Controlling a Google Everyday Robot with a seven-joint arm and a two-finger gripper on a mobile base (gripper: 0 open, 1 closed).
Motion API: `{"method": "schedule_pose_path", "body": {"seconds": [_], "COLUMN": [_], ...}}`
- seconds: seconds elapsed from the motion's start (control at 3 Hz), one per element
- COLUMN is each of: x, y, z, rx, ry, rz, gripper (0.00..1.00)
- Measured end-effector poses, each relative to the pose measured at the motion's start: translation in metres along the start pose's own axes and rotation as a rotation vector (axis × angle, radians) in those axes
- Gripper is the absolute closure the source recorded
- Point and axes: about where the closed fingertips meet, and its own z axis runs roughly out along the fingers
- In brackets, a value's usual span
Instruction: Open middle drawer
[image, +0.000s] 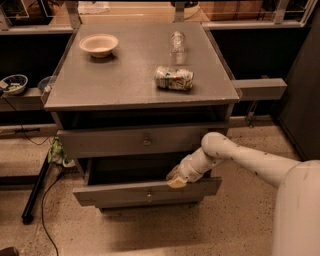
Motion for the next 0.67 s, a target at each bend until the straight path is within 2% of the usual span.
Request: {"method": "schedule_pose_path", "body": {"seconds": [0.67], "x": [-0.0029], "y": [-0.0058], "z": [-0.0052], "rx": [0.003], "ry": [-0.01], "rz": [-0.006], "gripper": [1.0]}}
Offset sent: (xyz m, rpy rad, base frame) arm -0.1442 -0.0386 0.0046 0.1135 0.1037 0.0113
